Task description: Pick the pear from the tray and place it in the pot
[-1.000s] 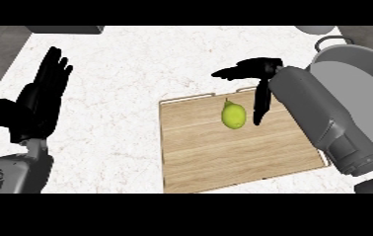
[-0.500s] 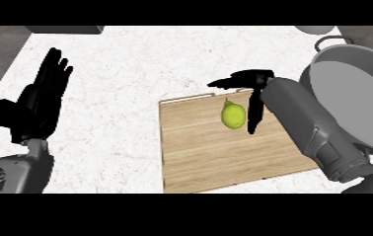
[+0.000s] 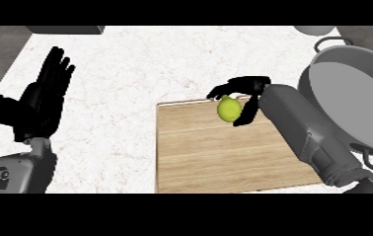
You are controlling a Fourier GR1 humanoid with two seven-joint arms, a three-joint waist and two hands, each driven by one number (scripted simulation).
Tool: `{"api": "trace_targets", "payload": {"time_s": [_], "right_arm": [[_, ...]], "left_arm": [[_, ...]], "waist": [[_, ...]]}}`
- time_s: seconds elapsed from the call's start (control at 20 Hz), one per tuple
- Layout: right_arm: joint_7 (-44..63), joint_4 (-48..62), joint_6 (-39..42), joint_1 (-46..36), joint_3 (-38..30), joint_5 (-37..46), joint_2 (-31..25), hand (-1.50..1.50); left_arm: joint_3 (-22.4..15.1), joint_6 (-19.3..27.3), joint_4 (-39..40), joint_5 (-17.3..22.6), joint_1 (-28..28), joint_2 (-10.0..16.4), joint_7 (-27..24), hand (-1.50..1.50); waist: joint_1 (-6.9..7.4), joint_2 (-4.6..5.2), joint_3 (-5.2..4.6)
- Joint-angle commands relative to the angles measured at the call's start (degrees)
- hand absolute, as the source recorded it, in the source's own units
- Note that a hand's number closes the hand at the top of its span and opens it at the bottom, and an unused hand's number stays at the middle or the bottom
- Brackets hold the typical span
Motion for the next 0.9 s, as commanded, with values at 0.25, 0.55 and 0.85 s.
{"api": "trace_targets", "payload": {"time_s": [0.25,0.55,0.85], "right_arm": [[-5.71,0.18,0.88,1.52,0.55,3.20,2.31,1.50],[13.73,-4.91,-18.80,6.15,-2.14,3.85,5.24,1.50],[27.51,-13.88,-34.09,13.32,-0.96,7.68,7.57,1.50]], "left_arm": [[1.08,-1.63,-3.37,-0.03,3.78,0.01,-0.46,0.00],[2.25,-0.81,0.42,-1.09,3.53,0.19,-1.40,0.00],[4.61,-0.89,-0.67,-0.03,5.11,2.06,0.76,0.00]], "waist": [[-0.10,0.17,0.13],[-3.84,-1.34,-0.04],[-5.76,-2.31,-0.05]]}}
